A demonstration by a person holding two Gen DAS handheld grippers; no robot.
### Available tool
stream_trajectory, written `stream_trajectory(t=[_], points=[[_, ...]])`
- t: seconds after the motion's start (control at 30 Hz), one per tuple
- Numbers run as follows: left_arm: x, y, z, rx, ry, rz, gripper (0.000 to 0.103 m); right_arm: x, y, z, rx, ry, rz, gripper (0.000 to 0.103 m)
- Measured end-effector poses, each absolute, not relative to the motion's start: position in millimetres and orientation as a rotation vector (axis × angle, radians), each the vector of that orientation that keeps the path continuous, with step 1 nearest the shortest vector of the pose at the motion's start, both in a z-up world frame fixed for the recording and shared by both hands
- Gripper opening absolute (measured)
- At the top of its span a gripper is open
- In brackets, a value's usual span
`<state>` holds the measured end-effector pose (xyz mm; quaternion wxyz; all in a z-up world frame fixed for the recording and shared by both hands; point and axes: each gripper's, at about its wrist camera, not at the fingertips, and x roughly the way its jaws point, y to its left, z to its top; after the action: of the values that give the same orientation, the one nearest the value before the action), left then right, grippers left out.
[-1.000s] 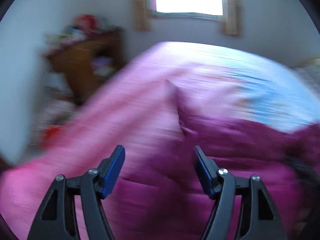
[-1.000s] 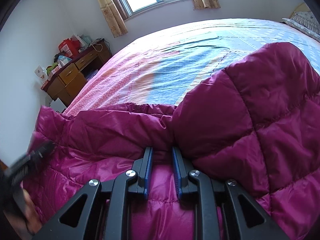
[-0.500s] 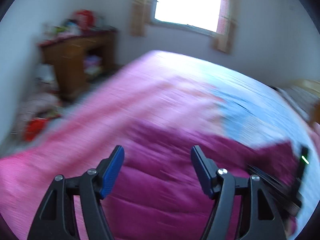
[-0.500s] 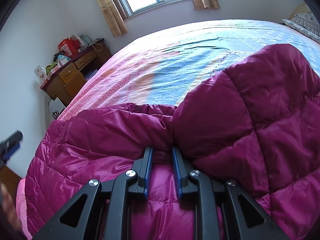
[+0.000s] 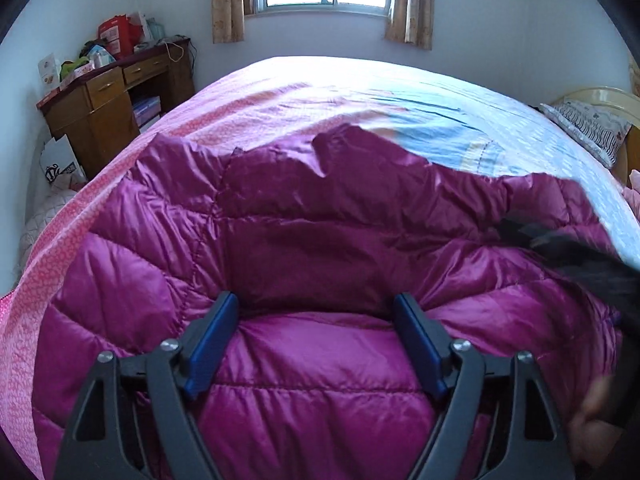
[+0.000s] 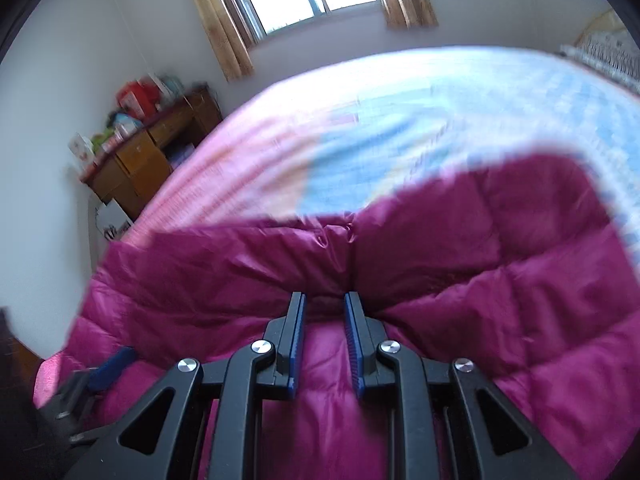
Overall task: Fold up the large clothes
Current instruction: 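Open the left tool and release the jacket while the right tool holds it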
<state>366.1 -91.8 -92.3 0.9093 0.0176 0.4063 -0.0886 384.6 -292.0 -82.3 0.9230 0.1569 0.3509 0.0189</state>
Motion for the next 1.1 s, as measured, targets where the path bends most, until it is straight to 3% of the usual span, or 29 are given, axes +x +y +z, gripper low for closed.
stream_trajectory(t=[0.17, 0.3, 0.37, 0.7, 0.93, 1.1], points=[[363.8, -80.1, -94.6, 0.023, 0.839, -0.188, 0.083, 343.3, -269.2, -54.7, 0.267, 0.706, 0.117, 0.02], [360.9, -78.5, -94.9, 0.024, 0.835, -0.183, 0.083, 334.6, -261.9, -87.2, 0.334, 0.765, 0.138, 0.021], [359.6, -78.6, -94.9, 0.029, 0.834, -0.178, 0.083, 331.7, -250.5, -101.9, 0.236, 0.751, 0.119, 0.021], [344.6, -73.5, -83.4, 0.054, 0.828, -0.171, 0.083, 346.4, -241.3, -112.5, 0.158, 0.784, 0.069, 0.02], [297.6, 22.2, -39.6, -0.168, 0.667, 0.002, 0.087, 347.4, -238.4, -114.2, 0.148, 0.775, 0.062, 0.02], [309.7, 47.7, -69.5, -0.253, 0.806, 0.046, 0.087, 345.6, -239.2, -114.2, 0.15, 0.772, 0.063, 0.02]])
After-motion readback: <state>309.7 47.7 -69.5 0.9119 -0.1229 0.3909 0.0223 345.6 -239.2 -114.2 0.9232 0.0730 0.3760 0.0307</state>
